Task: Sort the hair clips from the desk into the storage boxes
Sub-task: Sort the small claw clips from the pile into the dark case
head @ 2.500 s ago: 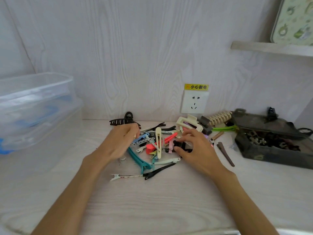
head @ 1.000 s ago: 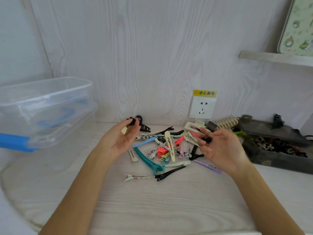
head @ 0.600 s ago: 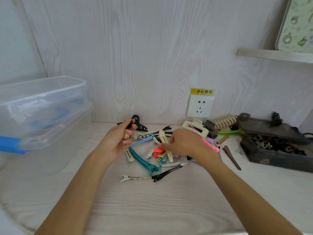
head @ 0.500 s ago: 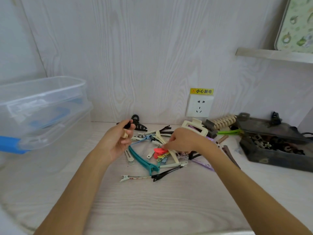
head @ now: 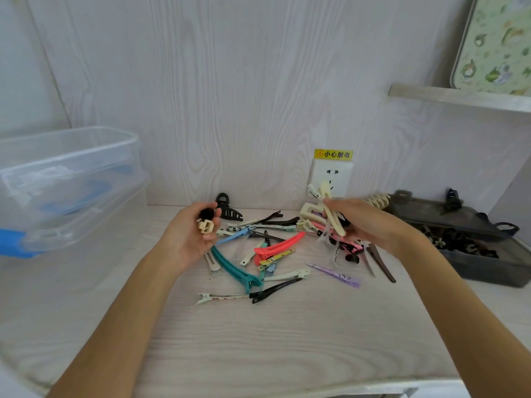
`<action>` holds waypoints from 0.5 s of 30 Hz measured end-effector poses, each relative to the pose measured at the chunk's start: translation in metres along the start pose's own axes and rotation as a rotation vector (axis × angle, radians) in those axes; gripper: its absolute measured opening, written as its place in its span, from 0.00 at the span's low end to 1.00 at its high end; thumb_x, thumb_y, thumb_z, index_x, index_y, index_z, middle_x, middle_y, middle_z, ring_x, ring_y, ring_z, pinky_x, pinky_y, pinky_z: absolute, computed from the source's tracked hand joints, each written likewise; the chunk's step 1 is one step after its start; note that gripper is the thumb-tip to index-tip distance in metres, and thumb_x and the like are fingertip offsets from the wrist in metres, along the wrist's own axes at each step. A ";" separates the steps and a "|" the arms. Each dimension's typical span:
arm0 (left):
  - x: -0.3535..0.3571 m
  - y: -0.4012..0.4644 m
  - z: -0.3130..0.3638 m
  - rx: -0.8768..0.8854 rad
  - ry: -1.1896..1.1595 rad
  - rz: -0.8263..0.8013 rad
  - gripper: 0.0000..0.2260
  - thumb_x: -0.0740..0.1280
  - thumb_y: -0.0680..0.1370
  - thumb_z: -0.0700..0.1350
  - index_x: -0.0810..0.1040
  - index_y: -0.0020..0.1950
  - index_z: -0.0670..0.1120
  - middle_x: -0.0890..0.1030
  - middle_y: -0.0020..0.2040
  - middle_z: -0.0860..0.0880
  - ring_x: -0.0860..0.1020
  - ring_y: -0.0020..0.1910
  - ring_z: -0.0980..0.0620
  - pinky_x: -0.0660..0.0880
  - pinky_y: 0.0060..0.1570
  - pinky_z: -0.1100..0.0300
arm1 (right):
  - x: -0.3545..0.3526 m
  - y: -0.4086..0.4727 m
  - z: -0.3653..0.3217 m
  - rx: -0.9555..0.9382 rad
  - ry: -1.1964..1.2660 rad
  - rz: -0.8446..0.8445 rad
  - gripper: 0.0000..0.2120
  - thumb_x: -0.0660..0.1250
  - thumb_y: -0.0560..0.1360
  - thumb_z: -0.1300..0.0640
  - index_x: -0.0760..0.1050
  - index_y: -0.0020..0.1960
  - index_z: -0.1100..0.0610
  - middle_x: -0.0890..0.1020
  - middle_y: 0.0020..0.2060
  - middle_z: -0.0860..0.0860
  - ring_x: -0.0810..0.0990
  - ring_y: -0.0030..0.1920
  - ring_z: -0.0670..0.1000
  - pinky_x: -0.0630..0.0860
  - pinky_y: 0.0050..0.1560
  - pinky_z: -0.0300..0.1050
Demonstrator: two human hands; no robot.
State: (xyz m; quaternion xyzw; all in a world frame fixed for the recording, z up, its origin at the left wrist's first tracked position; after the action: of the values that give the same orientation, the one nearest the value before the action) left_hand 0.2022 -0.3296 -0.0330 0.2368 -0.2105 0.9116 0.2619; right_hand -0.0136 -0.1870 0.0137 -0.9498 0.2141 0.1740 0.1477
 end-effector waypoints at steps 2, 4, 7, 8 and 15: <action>0.000 0.001 -0.001 -0.010 0.005 -0.007 0.04 0.61 0.77 0.42 0.73 0.48 0.43 0.76 0.37 0.49 0.73 0.27 0.57 0.64 0.18 0.69 | 0.009 0.002 -0.002 -0.022 -0.054 -0.094 0.14 0.56 0.80 0.52 0.74 0.42 0.56 0.74 0.32 0.52 0.69 0.29 0.47 0.68 0.36 0.40; -0.001 0.002 -0.002 -0.029 0.010 -0.006 0.05 0.61 0.77 0.43 0.74 0.50 0.43 0.76 0.38 0.49 0.74 0.30 0.57 0.66 0.19 0.68 | 0.018 0.006 -0.003 -0.027 -0.124 -0.174 0.13 0.56 0.80 0.55 0.73 0.41 0.59 0.71 0.30 0.51 0.65 0.27 0.46 0.63 0.33 0.39; 0.000 0.002 -0.003 -0.059 -0.001 -0.020 0.07 0.62 0.77 0.43 0.74 0.54 0.43 0.77 0.39 0.49 0.74 0.33 0.56 0.67 0.21 0.68 | 0.027 0.016 -0.004 -0.060 -0.240 -0.245 0.08 0.60 0.78 0.59 0.73 0.44 0.62 0.68 0.30 0.53 0.63 0.26 0.46 0.60 0.30 0.39; 0.002 0.002 -0.002 -0.067 -0.022 -0.032 0.08 0.62 0.77 0.43 0.74 0.55 0.43 0.77 0.40 0.49 0.74 0.34 0.56 0.68 0.22 0.68 | 0.028 0.019 -0.006 -0.062 -0.263 -0.270 0.08 0.61 0.78 0.60 0.75 0.45 0.63 0.67 0.28 0.51 0.62 0.25 0.45 0.59 0.29 0.37; 0.024 0.005 0.012 -0.153 -0.166 0.014 0.06 0.62 0.75 0.41 0.75 0.50 0.42 0.78 0.40 0.49 0.74 0.36 0.55 0.70 0.27 0.67 | -0.023 0.015 -0.002 0.111 -0.409 -0.293 0.11 0.59 0.79 0.57 0.76 0.57 0.59 0.69 0.30 0.51 0.62 0.26 0.46 0.61 0.29 0.37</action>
State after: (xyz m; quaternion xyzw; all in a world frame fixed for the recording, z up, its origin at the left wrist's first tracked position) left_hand 0.1850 -0.3306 -0.0123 0.2893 -0.3020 0.8720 0.2543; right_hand -0.0393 -0.1922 0.0210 -0.9061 0.0494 0.3274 0.2634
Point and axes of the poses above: each hand's wrist, its own y-axis towards the middle knuckle, its own x-axis out of the palm, z = x × y, the point moved 7 cm from there along y, towards the middle knuckle
